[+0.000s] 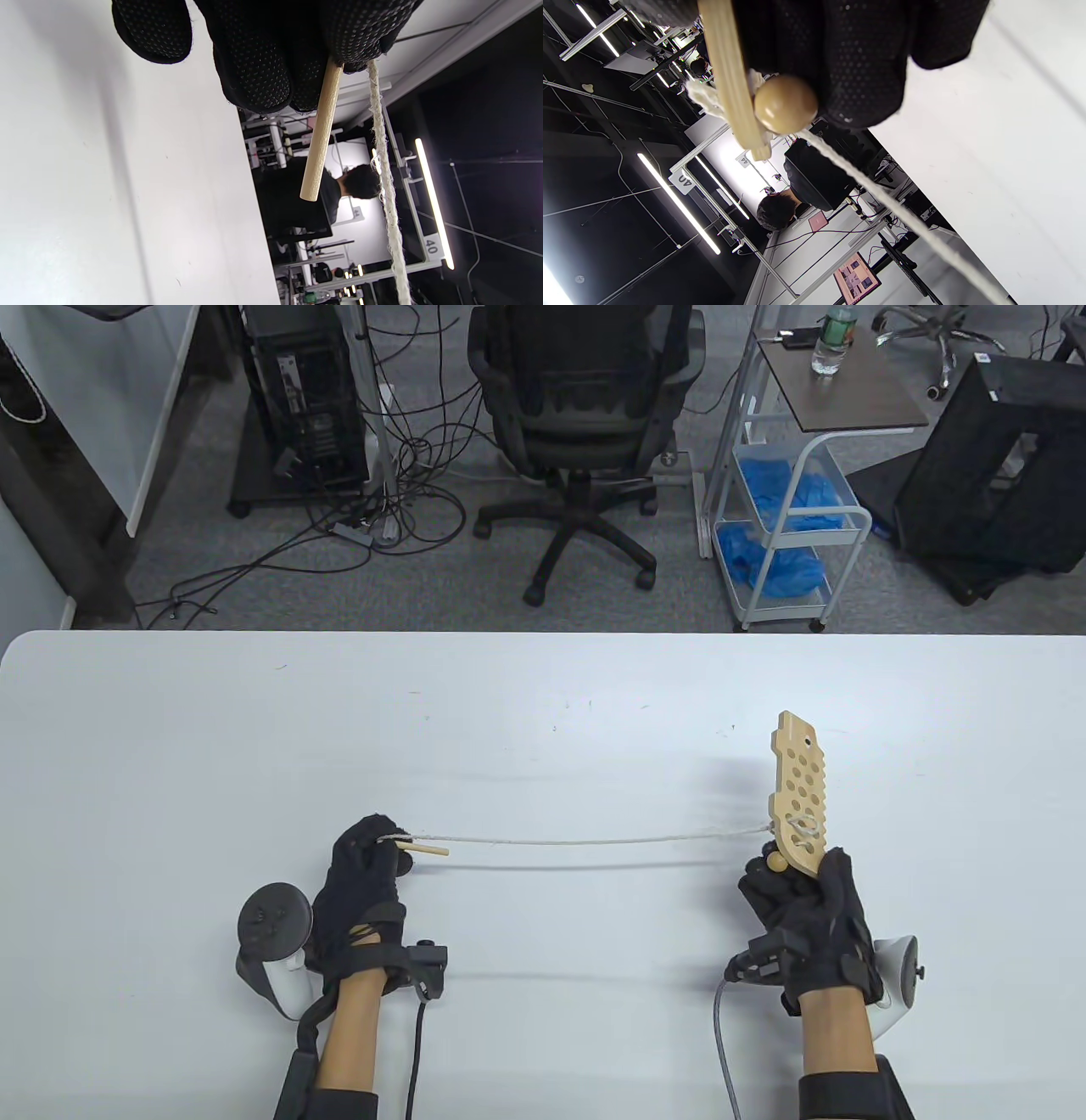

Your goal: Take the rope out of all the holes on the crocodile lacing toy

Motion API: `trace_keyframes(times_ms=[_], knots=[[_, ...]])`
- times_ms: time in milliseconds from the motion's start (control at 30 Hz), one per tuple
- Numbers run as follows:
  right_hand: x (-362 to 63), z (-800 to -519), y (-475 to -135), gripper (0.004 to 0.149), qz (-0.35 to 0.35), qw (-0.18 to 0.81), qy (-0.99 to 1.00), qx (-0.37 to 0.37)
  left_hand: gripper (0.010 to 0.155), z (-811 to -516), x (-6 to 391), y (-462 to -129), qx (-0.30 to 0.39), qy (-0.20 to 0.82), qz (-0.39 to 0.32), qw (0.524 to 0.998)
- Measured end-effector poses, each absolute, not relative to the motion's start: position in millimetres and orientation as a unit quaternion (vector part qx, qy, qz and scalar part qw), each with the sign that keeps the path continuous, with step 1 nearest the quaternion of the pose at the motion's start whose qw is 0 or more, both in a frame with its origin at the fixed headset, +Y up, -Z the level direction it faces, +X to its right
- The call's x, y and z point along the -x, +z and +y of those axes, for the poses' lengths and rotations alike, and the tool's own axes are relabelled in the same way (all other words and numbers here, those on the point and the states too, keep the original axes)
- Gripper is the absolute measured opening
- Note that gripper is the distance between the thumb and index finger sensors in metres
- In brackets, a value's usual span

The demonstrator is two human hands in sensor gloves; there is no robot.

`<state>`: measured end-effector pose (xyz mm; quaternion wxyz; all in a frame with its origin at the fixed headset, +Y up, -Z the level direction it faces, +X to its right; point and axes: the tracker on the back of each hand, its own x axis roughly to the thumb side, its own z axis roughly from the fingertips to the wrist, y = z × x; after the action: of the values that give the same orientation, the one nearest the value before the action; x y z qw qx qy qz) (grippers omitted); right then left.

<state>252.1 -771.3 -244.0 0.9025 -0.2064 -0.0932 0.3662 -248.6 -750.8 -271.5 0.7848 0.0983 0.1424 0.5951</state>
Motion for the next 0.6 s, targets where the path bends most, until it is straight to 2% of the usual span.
trace_keyframes(times_ms=[600], knots=[[-255.0, -772.3, -242.9, 0.05, -0.102, 0.913, 0.336, 0.207, 0.044, -755.8, 256.0, -266.8, -0.104, 0.652, 0.18, 0.729]])
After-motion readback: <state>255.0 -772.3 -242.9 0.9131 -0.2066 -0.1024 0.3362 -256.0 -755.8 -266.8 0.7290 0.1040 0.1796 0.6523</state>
